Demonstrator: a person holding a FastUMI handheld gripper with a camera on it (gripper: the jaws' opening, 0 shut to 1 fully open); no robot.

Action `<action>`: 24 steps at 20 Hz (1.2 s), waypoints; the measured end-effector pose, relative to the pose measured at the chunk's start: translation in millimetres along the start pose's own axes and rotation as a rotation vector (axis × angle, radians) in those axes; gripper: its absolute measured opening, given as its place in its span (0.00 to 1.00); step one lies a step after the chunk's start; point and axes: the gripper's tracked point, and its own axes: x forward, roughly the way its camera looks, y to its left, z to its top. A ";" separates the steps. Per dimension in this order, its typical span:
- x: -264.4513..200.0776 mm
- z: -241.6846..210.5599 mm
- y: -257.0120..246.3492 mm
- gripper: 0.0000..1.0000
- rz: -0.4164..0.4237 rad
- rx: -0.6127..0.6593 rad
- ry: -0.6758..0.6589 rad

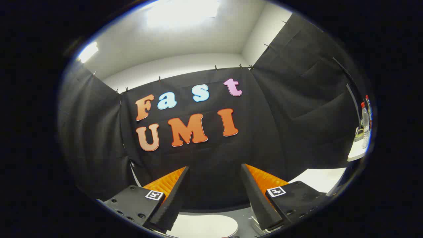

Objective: Open the toilet lid.

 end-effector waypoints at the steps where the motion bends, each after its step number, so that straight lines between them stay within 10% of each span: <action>1: -2.2 -0.4 3.7 0.98 0.007 -0.003 -0.003; 24: 17.1 -96.8 40.9 0.98 0.028 -0.065 0.135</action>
